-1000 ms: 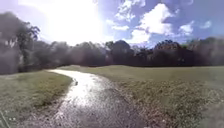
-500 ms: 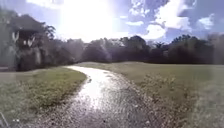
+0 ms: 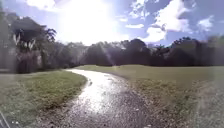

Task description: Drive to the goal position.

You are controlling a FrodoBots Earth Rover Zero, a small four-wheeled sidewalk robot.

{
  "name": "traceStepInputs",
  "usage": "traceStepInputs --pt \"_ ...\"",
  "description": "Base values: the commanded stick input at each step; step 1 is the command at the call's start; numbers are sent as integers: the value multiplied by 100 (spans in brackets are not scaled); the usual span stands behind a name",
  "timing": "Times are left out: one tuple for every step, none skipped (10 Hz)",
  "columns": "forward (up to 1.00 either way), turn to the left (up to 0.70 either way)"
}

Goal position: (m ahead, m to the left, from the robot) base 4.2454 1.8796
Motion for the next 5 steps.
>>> traceStepInputs --pt "70 0" --pt "70 0" --pt "70 0" --pt "70 0" --pt "70 0"
